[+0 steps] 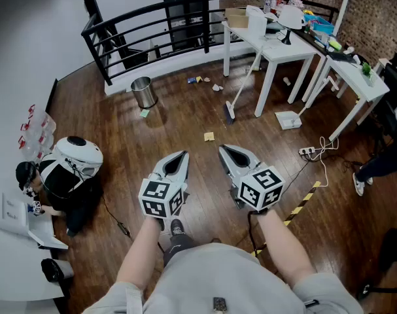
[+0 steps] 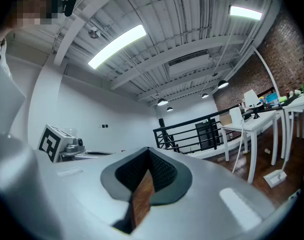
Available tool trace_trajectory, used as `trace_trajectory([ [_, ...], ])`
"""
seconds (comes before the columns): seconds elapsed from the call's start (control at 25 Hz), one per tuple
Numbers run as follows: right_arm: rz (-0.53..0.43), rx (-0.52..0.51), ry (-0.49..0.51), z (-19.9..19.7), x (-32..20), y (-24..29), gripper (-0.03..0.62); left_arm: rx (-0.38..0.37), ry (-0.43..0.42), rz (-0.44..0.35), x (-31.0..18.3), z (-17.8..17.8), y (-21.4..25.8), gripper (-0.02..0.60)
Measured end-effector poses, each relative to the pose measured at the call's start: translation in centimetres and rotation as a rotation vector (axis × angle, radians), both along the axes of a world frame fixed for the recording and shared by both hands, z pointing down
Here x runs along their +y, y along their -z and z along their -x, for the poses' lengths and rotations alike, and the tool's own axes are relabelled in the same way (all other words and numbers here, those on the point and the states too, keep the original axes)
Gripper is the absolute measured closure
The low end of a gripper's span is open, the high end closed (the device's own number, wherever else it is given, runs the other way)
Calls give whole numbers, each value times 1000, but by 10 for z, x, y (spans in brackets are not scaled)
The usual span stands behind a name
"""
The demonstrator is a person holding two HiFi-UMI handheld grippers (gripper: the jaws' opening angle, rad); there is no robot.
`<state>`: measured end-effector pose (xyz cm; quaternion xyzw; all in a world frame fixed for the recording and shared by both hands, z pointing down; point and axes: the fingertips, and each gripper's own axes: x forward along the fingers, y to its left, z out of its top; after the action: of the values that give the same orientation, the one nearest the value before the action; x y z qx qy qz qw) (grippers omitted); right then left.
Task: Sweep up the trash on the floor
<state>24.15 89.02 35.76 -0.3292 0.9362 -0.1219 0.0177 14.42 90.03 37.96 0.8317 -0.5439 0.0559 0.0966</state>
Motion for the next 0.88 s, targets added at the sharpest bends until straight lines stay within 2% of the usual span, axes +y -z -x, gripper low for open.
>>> trace_trajectory([
  [0.36,4,3,-30,-20,-39,-2,594,-12,-28,1,-38,-14,0,575],
  [0.52,21,16,-47,-12,-66,-8,594,-6,-44,18,-63,-5,-7,575],
  [0.88,40,70,-116,15,-177,-18,594,37,-124,37,-183,19,-21,575],
])
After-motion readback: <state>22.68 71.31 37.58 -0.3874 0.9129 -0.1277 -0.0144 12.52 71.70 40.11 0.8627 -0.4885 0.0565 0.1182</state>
